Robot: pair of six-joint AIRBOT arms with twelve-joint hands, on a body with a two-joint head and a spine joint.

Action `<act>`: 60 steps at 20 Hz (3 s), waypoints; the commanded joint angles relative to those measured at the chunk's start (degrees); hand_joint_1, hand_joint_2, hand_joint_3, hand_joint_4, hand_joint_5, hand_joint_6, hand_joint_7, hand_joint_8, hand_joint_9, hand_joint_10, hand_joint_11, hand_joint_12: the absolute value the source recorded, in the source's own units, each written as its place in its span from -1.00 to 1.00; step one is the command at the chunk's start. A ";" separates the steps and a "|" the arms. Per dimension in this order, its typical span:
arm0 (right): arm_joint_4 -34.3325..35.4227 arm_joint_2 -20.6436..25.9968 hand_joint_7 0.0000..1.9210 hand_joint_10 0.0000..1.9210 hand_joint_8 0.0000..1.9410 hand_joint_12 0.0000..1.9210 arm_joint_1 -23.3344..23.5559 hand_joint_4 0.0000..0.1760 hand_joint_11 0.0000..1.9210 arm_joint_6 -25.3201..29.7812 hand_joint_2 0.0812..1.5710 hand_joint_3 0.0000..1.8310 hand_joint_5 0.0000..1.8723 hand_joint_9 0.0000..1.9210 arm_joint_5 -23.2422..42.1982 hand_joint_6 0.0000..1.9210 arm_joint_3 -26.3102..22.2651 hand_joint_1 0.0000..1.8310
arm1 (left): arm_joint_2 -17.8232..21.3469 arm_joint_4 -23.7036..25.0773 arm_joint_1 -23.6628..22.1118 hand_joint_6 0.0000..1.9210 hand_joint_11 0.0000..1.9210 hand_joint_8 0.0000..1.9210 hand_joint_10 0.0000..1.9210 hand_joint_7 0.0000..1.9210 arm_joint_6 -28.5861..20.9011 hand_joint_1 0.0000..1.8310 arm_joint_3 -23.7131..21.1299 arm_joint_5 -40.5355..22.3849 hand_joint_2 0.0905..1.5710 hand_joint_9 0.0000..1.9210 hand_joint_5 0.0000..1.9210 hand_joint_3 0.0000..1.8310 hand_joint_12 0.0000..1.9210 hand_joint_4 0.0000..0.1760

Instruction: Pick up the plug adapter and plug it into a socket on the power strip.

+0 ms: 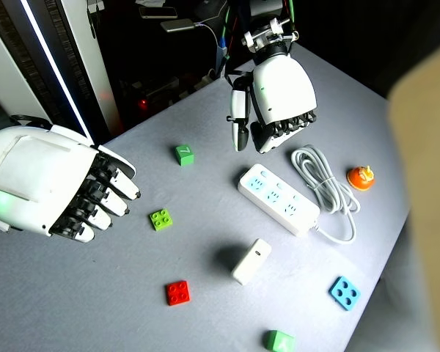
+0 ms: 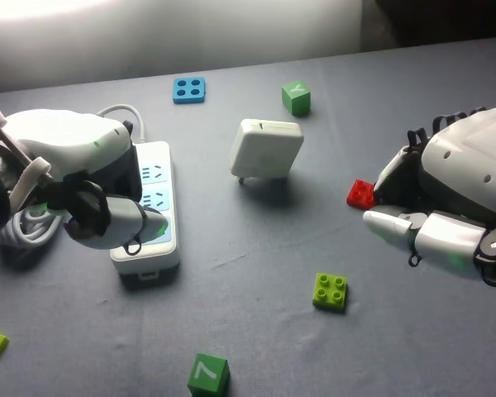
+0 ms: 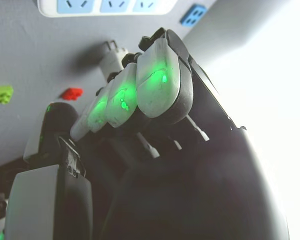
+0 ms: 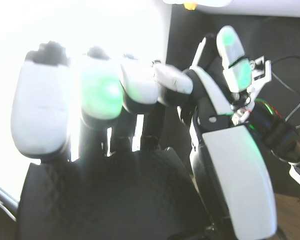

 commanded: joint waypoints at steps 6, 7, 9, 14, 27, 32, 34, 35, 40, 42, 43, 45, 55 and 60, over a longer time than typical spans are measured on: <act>-1.69 0.23 -0.83 -1.00 -1.00 -0.65 0.24 -1.00 -1.00 0.24 0.30 -1.00 -0.82 -0.82 5.90 -1.00 -0.38 -1.00 | 1.00 2.37 0.62 -1.00 -1.00 -1.00 -1.00 -0.97 -0.31 -1.00 -0.63 -1.35 0.39 -0.99 -0.96 -0.98 -1.00 -1.00; -1.69 0.23 -0.81 -0.99 -1.00 -0.57 0.24 -1.00 -1.00 0.24 0.29 -1.00 -0.80 -0.80 6.08 -1.00 -0.39 -1.00 | 1.08 2.37 1.00 -0.98 -0.98 -0.99 -0.99 -0.94 -0.30 -1.00 -0.70 -0.98 0.40 -0.96 -0.92 -0.98 -0.99 -1.00; -1.68 0.36 -0.83 -1.00 -1.00 -0.64 0.18 -1.00 -1.00 0.59 0.30 -1.00 -0.83 -0.82 6.46 -1.00 -0.38 -1.00 | 1.44 2.38 2.12 -0.99 -1.00 -1.00 -1.00 -0.95 -0.23 -1.00 -1.10 -0.33 0.41 -0.98 -0.94 -0.99 -1.00 -1.00; -1.67 1.42 -0.87 -1.00 -1.00 -0.75 0.70 -1.00 -1.00 3.91 0.40 -0.99 -0.87 -0.87 3.86 -1.00 0.72 -0.88 | 1.90 2.38 4.53 -0.98 -0.97 -0.99 -0.99 -0.92 -0.41 -1.00 -2.59 -0.14 0.41 -0.96 -0.89 -0.99 -0.99 -1.00; 6.91 -9.62 -0.92 -1.00 -1.00 -0.62 18.96 -1.00 -1.00 8.58 0.50 -1.00 -0.90 -0.91 -22.94 -1.00 20.71 -0.01 | -2.73 -4.91 8.52 -1.00 -1.00 -1.00 -1.00 -0.96 -12.36 -1.00 -4.78 -8.27 0.44 -0.98 -0.96 -1.00 -1.00 -1.00; 9.35 -14.51 -0.94 -1.00 -1.00 -0.68 21.58 -1.00 -1.00 8.60 0.48 -1.00 -0.91 -0.93 -31.61 -0.99 29.63 0.07 | -4.35 -4.90 10.42 -1.00 -1.00 -1.00 -1.00 -0.95 -15.71 -1.00 -4.88 -10.52 0.46 -0.99 -0.96 -0.99 -1.00 -1.00; 9.58 -17.01 -0.95 -1.00 -1.00 -0.68 22.02 -1.00 -1.00 8.60 0.50 -0.99 -0.92 -0.96 -34.28 -1.00 33.61 0.08 | -5.17 -4.89 11.26 -0.99 -1.00 -0.99 -0.99 -0.93 -15.71 -1.00 -4.39 -10.56 0.44 -0.97 -0.94 -1.00 -1.00 -1.00; 9.67 -18.17 -0.95 -0.99 -1.00 -0.69 22.18 -1.00 -1.00 8.78 0.52 -0.99 -0.93 -0.95 -35.43 -1.00 35.25 0.05 | -5.44 -4.88 11.52 -1.00 -1.00 -0.99 -0.99 -0.93 -15.74 -1.00 -4.23 -10.89 0.44 -0.97 -0.95 -1.00 -1.00 -1.00; 12.48 -24.02 -0.99 -1.00 -1.00 -0.72 22.52 -1.00 -1.00 8.89 0.53 -1.00 -0.96 -0.98 -41.41 -1.00 43.00 0.03 | -6.78 -4.27 11.62 -0.99 -1.00 -0.99 -0.99 -0.93 -15.75 -1.00 -3.07 -11.26 0.44 -0.97 -0.93 -1.00 -1.00 -1.00; 12.48 -26.08 -0.96 -0.99 -1.00 -0.67 22.88 -1.00 -1.00 8.89 0.49 -1.00 -0.94 -0.95 -44.16 -1.00 45.80 0.06 | -7.10 -4.27 11.93 -0.99 -0.99 -0.99 -0.99 -0.92 -15.73 -1.00 -2.92 -11.33 0.44 -0.96 -0.92 -1.00 -1.00 -1.00; 11.94 -27.28 -0.97 -1.00 -1.00 -0.68 22.81 -1.00 -1.00 8.79 0.51 -1.00 -0.96 -0.96 -45.44 -1.00 47.27 0.00 | -7.10 -4.26 12.13 -0.99 -1.00 -0.99 -0.99 -0.92 -15.73 -1.00 -2.94 -11.40 0.44 -0.96 -0.92 -1.00 -1.00 -1.00; 10.56 -29.49 -0.97 -1.00 -1.00 -0.64 22.44 -1.00 -1.00 8.86 0.50 -1.00 -0.94 -0.95 -45.69 -0.99 49.86 0.05 | -7.00 -4.26 12.54 -0.99 -0.98 -0.99 -0.99 -0.92 -15.73 -1.00 -3.07 -11.39 0.43 -0.95 -0.91 -1.00 -0.99 -1.00; 10.54 -37.31 -0.97 -1.00 -1.00 -0.63 22.40 -1.00 -1.00 9.46 0.49 -1.00 -0.94 -0.96 -52.19 -0.99 60.29 0.02 | -6.88 -4.20 12.95 -0.99 -0.98 -1.00 -1.00 -0.91 -15.71 -1.00 -3.91 -11.39 0.44 -0.94 -0.89 -1.00 -0.99 -1.00; 10.05 -39.97 -0.97 -1.00 -1.00 -0.71 22.21 -1.00 -1.00 9.34 0.47 -1.00 -0.94 -0.97 -52.14 -1.00 62.45 0.04 | -6.83 -4.20 12.95 -1.00 -0.99 -1.00 -1.00 -0.92 -15.73 -1.00 -3.68 -11.39 0.43 -0.95 -0.91 -1.00 -0.99 -1.00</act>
